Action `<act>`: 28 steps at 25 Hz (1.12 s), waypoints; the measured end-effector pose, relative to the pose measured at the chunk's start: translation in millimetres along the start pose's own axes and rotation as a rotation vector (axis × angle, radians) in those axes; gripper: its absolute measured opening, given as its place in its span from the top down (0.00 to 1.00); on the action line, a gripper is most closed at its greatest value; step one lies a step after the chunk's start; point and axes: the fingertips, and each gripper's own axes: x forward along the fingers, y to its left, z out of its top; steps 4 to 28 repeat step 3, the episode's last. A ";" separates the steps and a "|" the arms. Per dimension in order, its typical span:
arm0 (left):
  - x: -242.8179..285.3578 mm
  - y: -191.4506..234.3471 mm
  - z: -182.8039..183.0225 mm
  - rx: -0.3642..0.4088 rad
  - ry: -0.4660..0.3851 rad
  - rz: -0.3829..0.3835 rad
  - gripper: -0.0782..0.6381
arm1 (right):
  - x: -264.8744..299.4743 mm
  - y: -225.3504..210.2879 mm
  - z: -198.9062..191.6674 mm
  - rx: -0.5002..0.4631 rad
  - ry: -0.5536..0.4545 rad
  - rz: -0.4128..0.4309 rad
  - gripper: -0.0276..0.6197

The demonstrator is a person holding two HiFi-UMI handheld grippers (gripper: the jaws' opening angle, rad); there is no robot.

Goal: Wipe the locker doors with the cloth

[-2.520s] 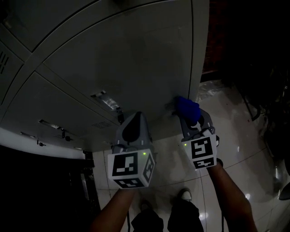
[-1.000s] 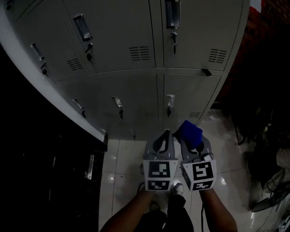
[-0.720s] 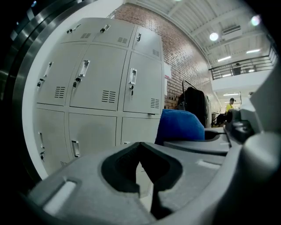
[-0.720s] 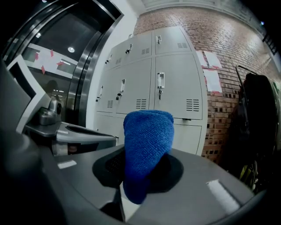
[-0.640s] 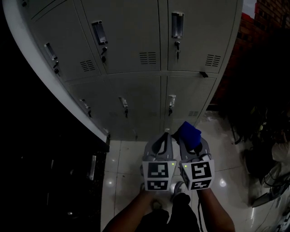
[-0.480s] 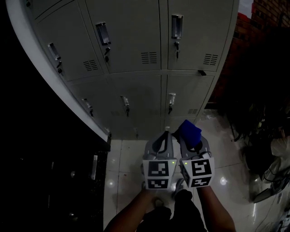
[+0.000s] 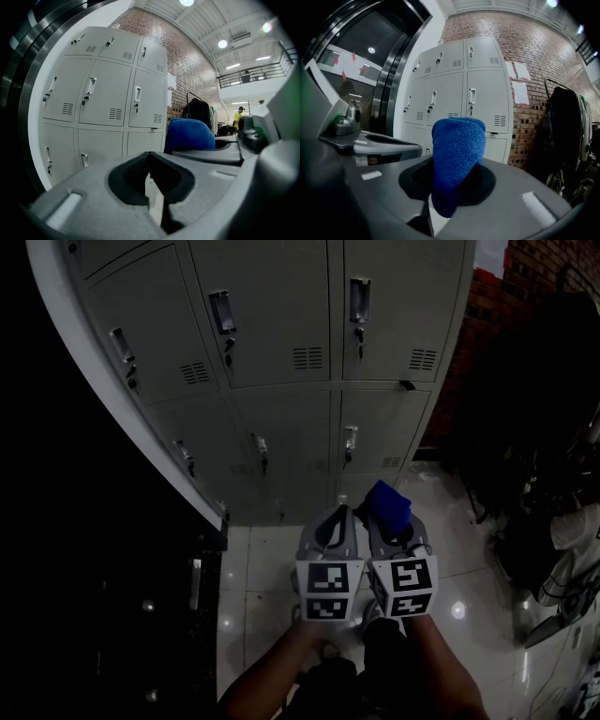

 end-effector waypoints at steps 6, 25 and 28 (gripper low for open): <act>-8.0 -1.3 -2.5 0.001 0.007 -0.005 0.90 | -6.9 4.0 -1.8 0.006 0.004 -0.004 0.83; -8.0 -1.3 -2.5 0.001 0.007 -0.005 0.90 | -6.9 4.0 -1.8 0.006 0.004 -0.004 0.83; -8.0 -1.3 -2.5 0.001 0.007 -0.005 0.90 | -6.9 4.0 -1.8 0.006 0.004 -0.004 0.83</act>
